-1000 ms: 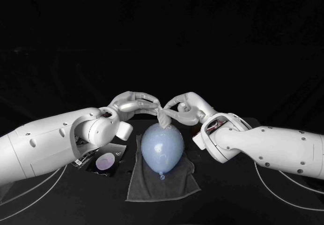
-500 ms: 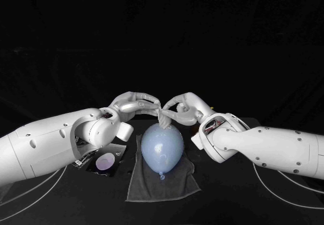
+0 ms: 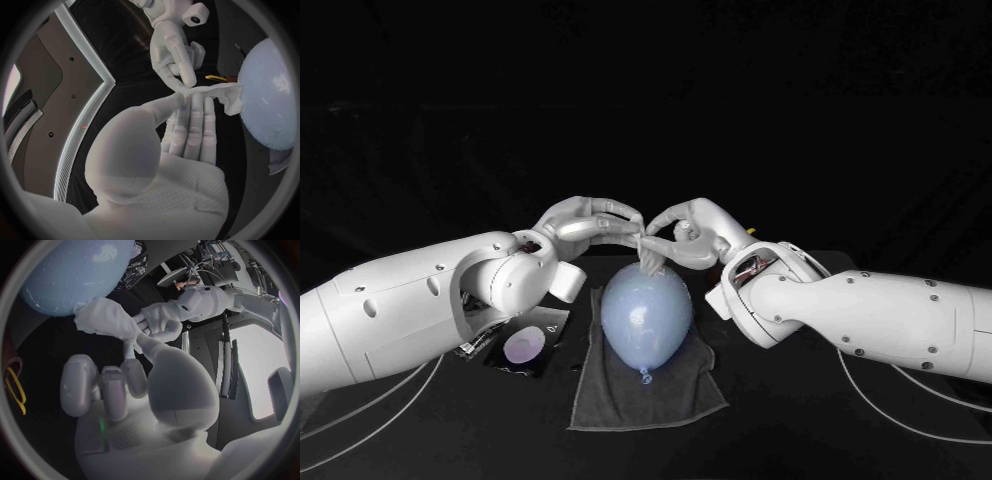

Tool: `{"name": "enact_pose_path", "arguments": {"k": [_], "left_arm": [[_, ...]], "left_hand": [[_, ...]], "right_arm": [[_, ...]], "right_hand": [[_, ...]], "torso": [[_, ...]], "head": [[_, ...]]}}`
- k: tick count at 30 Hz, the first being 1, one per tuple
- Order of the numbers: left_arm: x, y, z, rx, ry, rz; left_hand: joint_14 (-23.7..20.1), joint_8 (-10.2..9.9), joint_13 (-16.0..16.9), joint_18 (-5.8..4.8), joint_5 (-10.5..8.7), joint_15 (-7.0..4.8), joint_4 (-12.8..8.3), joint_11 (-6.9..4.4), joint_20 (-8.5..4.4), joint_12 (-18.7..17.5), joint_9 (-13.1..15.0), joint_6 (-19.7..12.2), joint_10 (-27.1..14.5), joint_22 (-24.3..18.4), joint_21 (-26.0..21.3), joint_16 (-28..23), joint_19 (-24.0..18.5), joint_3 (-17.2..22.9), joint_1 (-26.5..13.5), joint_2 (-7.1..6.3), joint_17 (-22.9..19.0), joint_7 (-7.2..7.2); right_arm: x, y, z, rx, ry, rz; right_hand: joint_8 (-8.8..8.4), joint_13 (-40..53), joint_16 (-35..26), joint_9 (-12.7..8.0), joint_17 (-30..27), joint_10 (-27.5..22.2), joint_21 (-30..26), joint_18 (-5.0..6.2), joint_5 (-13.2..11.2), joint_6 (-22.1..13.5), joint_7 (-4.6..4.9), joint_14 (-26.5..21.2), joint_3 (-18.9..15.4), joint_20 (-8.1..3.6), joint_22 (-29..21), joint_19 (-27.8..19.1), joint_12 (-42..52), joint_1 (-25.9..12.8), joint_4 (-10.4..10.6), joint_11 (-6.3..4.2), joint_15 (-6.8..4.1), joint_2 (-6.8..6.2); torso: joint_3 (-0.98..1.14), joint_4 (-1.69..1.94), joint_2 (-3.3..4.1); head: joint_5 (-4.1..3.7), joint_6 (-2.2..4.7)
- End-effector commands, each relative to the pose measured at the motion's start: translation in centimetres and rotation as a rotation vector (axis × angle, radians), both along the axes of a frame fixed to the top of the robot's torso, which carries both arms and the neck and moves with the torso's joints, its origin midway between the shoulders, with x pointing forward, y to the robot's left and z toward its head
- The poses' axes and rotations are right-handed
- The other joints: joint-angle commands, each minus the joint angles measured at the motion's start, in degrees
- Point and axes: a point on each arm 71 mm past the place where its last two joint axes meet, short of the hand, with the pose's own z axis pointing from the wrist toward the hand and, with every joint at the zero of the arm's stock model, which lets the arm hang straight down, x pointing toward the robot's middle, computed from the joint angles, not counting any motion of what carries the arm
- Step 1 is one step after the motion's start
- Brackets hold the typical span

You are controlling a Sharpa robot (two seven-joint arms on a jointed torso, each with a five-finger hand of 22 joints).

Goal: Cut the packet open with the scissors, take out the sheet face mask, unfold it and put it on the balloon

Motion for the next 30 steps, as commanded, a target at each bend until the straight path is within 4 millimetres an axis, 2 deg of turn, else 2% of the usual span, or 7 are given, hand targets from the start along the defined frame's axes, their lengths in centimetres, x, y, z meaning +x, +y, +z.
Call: {"name": "enact_pose_path", "arguments": {"k": [1, 8, 12, 16, 23, 28, 30], "left_arm": [[-0.16, -0.39, 0.22, -0.022, -0.01, -0.024], [-0.27, -0.55, 0.23, -0.025, -0.007, -0.035], [-0.28, -0.54, 0.22, -0.025, -0.006, -0.036], [-0.29, -0.53, 0.2, -0.024, -0.003, -0.038], [-0.3, -0.54, 0.16, -0.021, 0.001, -0.042], [-0.26, -0.48, 0.14, -0.019, 0.001, -0.04], [-0.21, -0.42, 0.12, -0.018, 0.001, -0.036]], "left_hand": [[0.43, 0.3, 0.71, 0.43, 0.2, 0.04, -0.7, -0.2, 0.55, 0.21, -0.06, -0.36, -0.11, -0.24, -0.45, -0.55, 0.04, 1.0, 0.51, 0.52, -0.18, -0.04], [0.56, 0.38, 0.77, 0.43, 0.21, 0.09, -0.75, -0.16, 0.71, 0.26, -0.07, -0.45, -0.17, -0.5, -0.76, -1.0, -0.11, 1.07, 0.65, 0.54, -0.39, 0.01], [0.68, 0.42, 0.8, 0.44, 0.21, 0.09, -0.77, -0.15, 0.78, 0.3, -0.08, -0.47, -0.17, -0.61, -0.88, -1.16, -0.15, 1.08, 0.7, 0.55, -0.47, 0.03], [0.79, 0.45, 0.83, 0.46, 0.22, 0.08, -0.8, -0.15, 0.81, 0.35, -0.09, -0.49, -0.14, -0.67, -0.94, -1.26, -0.16, 1.12, 0.77, 0.57, -0.51, 0.04], [0.96, 0.45, 0.9, 0.48, 0.22, 0.08, -0.85, -0.15, 0.86, 0.45, -0.12, -0.57, -0.07, -0.76, -1.02, -1.4, -0.18, 1.23, 0.88, 0.63, -0.56, 0.05], [1.05, 0.46, 0.93, 0.5, 0.22, 0.07, -0.89, -0.15, 0.87, 0.5, -0.13, -0.59, -0.05, -0.79, -1.05, -1.46, -0.17, 1.25, 0.91, 0.62, -0.58, 0.06], [1.05, 0.46, 0.93, 0.5, 0.22, 0.07, -0.89, -0.15, 0.87, 0.5, -0.13, -0.59, -0.05, -0.79, -1.05, -1.46, -0.17, 1.25, 0.91, 0.62, -0.58, 0.06]], "right_arm": [[0.0, 0.16, 0.0, -0.011, -0.009, 0.01], [0.06, 0.29, 0.0, -0.005, -0.011, 0.01], [0.09, 0.29, 0.01, -0.001, -0.012, 0.008], [0.11, 0.25, 0.04, 0.009, -0.014, 0.007], [0.15, 0.18, 0.11, 0.022, -0.021, 0.008], [0.15, 0.12, 0.13, 0.025, -0.024, 0.009], [0.15, 0.08, 0.14, 0.025, -0.025, 0.009]], "right_hand": [[-0.36, 4.18, 0.4, -0.11, 15.1, -0.24, -0.24, -0.51, -0.21, -0.27, 0.21, 6.17, -0.57, 0.19, 10.51, -0.04, -0.2, -0.28, 0.07, 0.16, 0.43, -0.53], [-0.43, 4.32, 0.4, -0.23, 15.1, -0.14, -0.1, -0.53, -0.2, 0.03, 0.17, 6.17, -1.01, 0.28, 10.54, 0.01, 0.02, -0.54, 0.71, 0.17, 0.47, -0.16], [-0.36, 4.48, 0.4, -0.3, 15.1, 0.02, 0.16, -0.56, -0.22, 0.6, -0.06, 6.17, -0.84, 0.27, 10.62, 0.12, 0.26, -0.03, 1.18, -0.01, 0.35, 1.1], [-0.15, 4.84, 0.4, -0.3, 15.1, 0.36, 0.64, -0.64, -0.21, 1.36, -0.46, 6.17, -0.05, 0.15, 10.76, 0.31, 0.82, 1.1, 1.44, -0.34, 0.11, 3.15], [1.54, 5.42, 0.4, 0.48, 15.1, 0.93, 1.43, -0.77, -0.21, 3.86, -1.87, 6.17, 1.35, -0.5, 10.99, 0.62, 1.69, 4.3, 0.0, -1.51, -0.79, 5.43], [2.61, 5.61, 0.4, 1.15, 15.1, 1.19, 1.79, -0.85, -0.2, 4.33, -2.33, 6.17, 2.65, -1.0, 11.1, 0.75, 1.95, 5.96, -1.24, -1.98, -1.27, 6.57], [2.8, 5.63, 0.4, 1.3, 15.1, 1.23, 1.91, -0.88, -0.2, 4.26, -2.33, 6.17, 2.88, -1.08, 11.13, 0.79, 1.98, 6.14, -1.51, -1.99, -1.31, 6.6]], "torso": [[-0.01, 0.04, -0.01], [0.01, 0.02, 0.02], [-0.01, 0.01, 0.02], [0.0, 0.01, 0.0], [0.03, 0.01, 0.0], [0.0, -0.01, -0.02], [0.0, -0.02, -0.02]], "head": [[-0.04, -0.03], [-0.08, 0.0], [-0.16, -0.05], [-0.15, -0.12], [-0.18, -0.1], [-0.16, -0.1], [-0.18, -0.09]]}}
